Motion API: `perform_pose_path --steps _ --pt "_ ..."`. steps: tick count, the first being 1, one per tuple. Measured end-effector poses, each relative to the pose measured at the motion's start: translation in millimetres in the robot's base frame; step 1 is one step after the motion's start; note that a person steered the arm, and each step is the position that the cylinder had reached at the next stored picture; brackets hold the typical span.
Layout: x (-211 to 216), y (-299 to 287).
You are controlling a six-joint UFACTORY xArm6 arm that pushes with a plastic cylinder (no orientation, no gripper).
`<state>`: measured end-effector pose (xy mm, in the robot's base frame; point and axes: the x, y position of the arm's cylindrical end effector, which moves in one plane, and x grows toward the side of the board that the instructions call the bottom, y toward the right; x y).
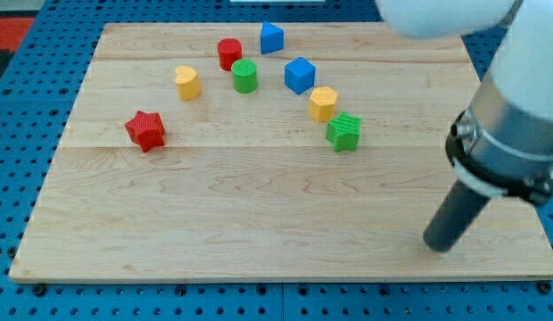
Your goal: Nudge the blue cube down a bit
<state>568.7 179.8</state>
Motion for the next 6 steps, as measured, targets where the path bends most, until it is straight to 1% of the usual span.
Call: perform_pose_path --steps 1,2,3,4,5,6 --pt "-76.1 13.1" --pt "-199.1 13.0" --pt "-309.2 1.0" --pt "-360.9 -92.5" --pt "-375.1 -154.2" --pt "-333.8 -214.6"
